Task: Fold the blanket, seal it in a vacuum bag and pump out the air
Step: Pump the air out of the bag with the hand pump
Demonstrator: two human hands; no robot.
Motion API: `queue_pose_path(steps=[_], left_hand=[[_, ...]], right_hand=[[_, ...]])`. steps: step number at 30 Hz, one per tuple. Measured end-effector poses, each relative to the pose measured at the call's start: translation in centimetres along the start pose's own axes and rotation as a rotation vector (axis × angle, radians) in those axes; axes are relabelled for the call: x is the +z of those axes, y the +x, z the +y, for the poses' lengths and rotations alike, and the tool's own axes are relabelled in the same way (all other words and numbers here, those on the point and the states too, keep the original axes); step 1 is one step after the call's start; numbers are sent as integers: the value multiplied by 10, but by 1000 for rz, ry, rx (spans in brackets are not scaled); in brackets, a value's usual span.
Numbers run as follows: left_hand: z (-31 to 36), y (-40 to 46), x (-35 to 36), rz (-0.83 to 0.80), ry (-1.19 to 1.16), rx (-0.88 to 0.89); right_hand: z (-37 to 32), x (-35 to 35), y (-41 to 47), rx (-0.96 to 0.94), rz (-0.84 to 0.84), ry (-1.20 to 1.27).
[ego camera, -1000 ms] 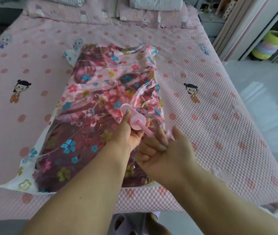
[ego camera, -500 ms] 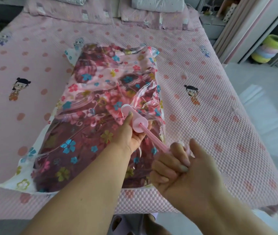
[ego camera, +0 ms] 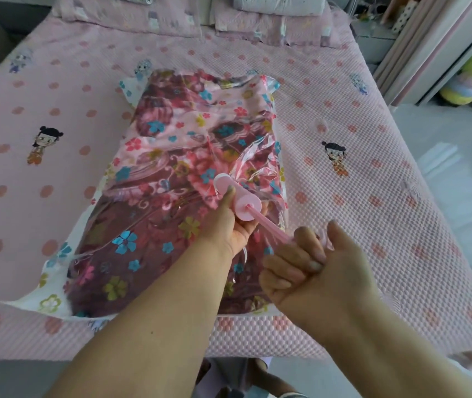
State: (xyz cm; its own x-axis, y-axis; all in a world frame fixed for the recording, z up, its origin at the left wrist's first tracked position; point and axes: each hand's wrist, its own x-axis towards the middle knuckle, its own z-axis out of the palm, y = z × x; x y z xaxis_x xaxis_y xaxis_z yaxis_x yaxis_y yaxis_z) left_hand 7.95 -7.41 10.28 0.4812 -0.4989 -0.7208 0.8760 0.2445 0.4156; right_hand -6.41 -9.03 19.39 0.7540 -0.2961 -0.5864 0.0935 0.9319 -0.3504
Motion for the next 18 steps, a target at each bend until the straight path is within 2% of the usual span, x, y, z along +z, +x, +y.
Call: queue_pose_path(steps=[2, 5, 7, 10, 12, 15, 18], left_hand=[[1, 0, 2, 29, 88, -12], [4, -5, 4, -125, 141, -147], [2, 1, 2, -147, 100, -158], [-2, 3, -1, -31, 53, -43], [0, 3, -2, -39, -32, -19], [2, 4, 0, -25, -14, -62], [5, -1, 3, -145, 125, -188]], right_hand=[[-3, 13, 27, -11, 110, 41], [-5, 37, 68, -48, 247, -80], [-6, 30, 62, -87, 218, -216], [-4, 8, 17, 18, 90, -104], [-1, 0, -7, 31, 32, -49], [-5, 10, 14, -13, 72, 17], [-5, 37, 55, -61, 195, -82]])
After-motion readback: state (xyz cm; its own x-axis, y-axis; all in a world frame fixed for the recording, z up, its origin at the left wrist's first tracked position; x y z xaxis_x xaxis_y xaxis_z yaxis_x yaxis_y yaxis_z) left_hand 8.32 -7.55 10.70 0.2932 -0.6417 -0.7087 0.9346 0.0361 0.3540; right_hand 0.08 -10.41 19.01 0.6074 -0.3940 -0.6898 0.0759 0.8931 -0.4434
